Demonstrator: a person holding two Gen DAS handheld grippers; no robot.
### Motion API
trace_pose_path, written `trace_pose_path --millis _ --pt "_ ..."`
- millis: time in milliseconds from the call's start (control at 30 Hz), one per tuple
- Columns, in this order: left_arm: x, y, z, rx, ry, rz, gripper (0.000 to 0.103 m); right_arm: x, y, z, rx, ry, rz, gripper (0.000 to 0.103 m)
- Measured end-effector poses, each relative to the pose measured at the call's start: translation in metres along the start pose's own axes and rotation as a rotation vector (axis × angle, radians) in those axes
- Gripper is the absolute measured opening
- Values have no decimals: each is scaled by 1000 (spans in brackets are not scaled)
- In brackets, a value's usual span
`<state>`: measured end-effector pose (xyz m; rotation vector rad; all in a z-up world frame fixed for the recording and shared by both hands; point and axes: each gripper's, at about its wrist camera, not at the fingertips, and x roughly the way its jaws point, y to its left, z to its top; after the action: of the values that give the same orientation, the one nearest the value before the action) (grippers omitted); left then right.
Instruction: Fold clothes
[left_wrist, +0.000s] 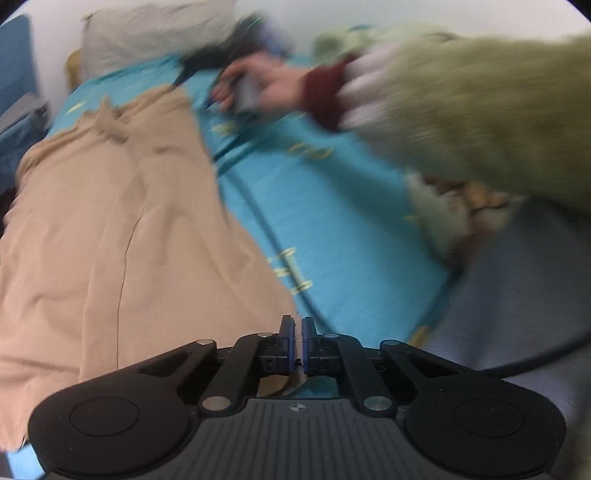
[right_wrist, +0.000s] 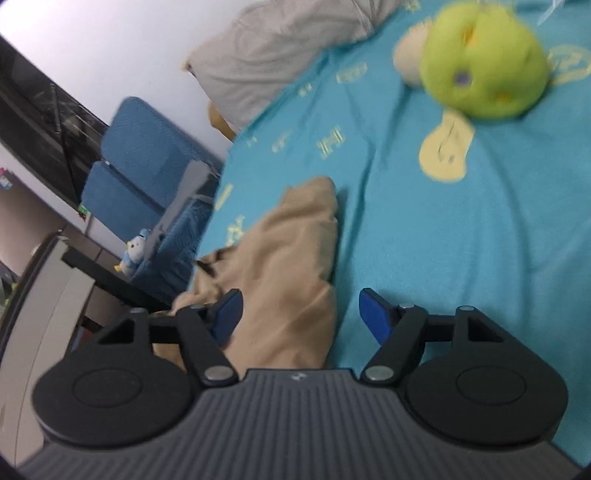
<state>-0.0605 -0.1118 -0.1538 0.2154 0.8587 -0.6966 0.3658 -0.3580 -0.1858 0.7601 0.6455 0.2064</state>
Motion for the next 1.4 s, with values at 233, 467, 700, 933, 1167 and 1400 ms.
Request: trace_pose_path --millis 233,467,700,933,1167,1400 --pt "-10 -3 4 38 -20 -78 4 42 20 5 -82 0 -8 7" --pt "-9 -32 22 93 -25 -102 2 5 39 32 -137 -104 -26 7" --pt "18 -64 39 94 14 -144 2 -30 37 62 -196 -156 -71 6" --pt "53 -61 40 40 51 -179 3 -12 -6 67 -165 -105 -131 7" --pt "45 -49 48 -12 56 -155 57 -10 -10 58 -180 -46 -176 47" --pt "10 -23 63 -55 -88 -66 95 -66 19 52 -258 -36 -179 88"
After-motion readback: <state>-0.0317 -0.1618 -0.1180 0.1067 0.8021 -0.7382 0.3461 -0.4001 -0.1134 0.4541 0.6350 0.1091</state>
